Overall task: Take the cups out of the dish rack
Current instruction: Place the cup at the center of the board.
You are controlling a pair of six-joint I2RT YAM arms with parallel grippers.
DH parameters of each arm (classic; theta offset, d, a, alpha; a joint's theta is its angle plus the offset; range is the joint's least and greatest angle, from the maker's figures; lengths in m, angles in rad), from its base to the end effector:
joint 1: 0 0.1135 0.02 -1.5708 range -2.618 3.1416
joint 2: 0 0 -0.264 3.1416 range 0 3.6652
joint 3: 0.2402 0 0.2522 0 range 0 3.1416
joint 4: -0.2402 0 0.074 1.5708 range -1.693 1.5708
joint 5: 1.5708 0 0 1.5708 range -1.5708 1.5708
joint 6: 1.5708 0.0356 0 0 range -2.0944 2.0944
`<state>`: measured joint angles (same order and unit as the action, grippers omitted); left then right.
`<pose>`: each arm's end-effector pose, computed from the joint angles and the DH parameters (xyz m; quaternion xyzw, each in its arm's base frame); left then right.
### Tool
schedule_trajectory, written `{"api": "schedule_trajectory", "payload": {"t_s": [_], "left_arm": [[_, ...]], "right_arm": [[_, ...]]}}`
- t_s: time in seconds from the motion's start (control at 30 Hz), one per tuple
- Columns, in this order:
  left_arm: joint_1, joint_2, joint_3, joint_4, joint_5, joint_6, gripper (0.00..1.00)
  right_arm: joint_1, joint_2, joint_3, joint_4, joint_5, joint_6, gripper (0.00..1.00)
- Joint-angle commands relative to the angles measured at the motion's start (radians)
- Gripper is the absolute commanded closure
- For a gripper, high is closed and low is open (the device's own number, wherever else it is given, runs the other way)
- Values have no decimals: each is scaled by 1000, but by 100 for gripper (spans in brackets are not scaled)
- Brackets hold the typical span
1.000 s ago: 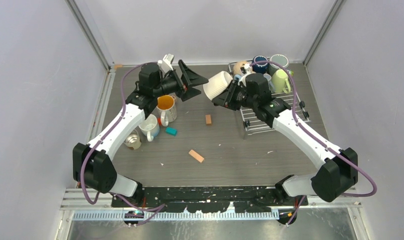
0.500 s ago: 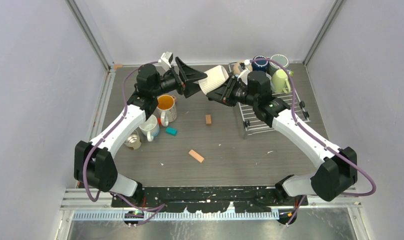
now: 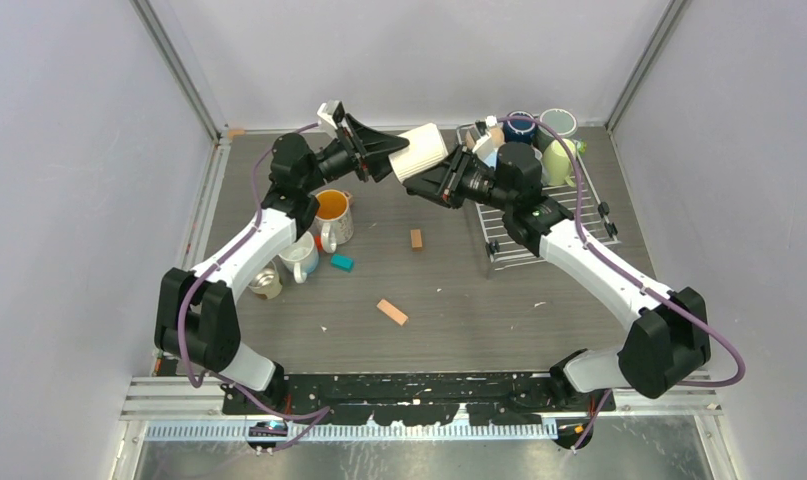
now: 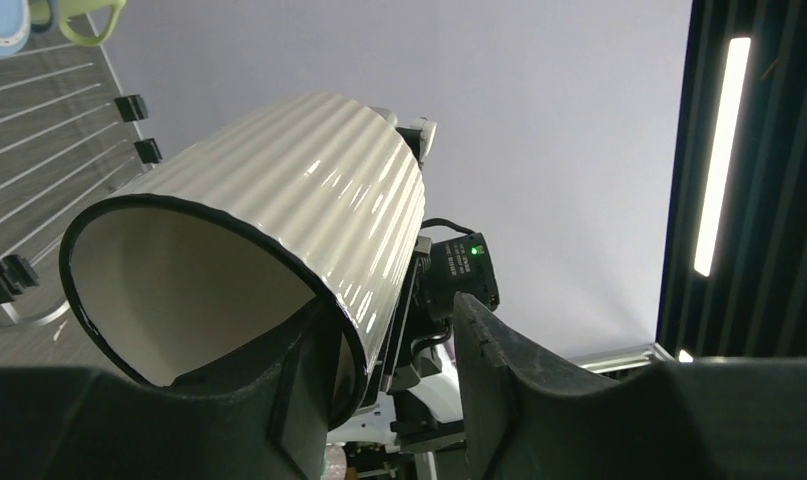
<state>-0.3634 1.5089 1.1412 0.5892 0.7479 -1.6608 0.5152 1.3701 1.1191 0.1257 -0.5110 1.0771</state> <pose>0.3199 -0.1476 0.3669 -0.1240 0.6357 -0.7374 0.1919 0.2732 0.1747 0.3563 0.0406 0.7435 0.5900 0.3122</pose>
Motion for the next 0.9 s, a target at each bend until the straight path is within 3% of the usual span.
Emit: {"api": "schedule_trajectory", "payload": {"t_s": [0.0, 0.3, 0.4, 0.5, 0.57, 0.77, 0.87], "left_arm": [[-3, -14, 20, 126, 34, -51, 55], [-3, -6, 39, 129, 41, -53, 65], [-3, -3, 40, 129, 43, -53, 75], [-3, -1, 44, 126, 45, -46, 100], [-3, -1, 46, 123, 45, -35, 100], [-5, -22, 91, -4, 47, 69, 100], [-5, -40, 132, -147, 44, 165, 100]], "right_arm": [[6, -1, 6, 183, -47, 22, 99], [6, 32, -21, 288, -87, 114, 99], [6, 31, -30, 288, -83, 113, 99], [6, 26, -37, 282, -77, 107, 99], [6, 18, -39, 255, -66, 88, 99], [6, -35, -22, 75, 7, -19, 23], [6, -82, -7, -73, 71, -99, 5]]}}
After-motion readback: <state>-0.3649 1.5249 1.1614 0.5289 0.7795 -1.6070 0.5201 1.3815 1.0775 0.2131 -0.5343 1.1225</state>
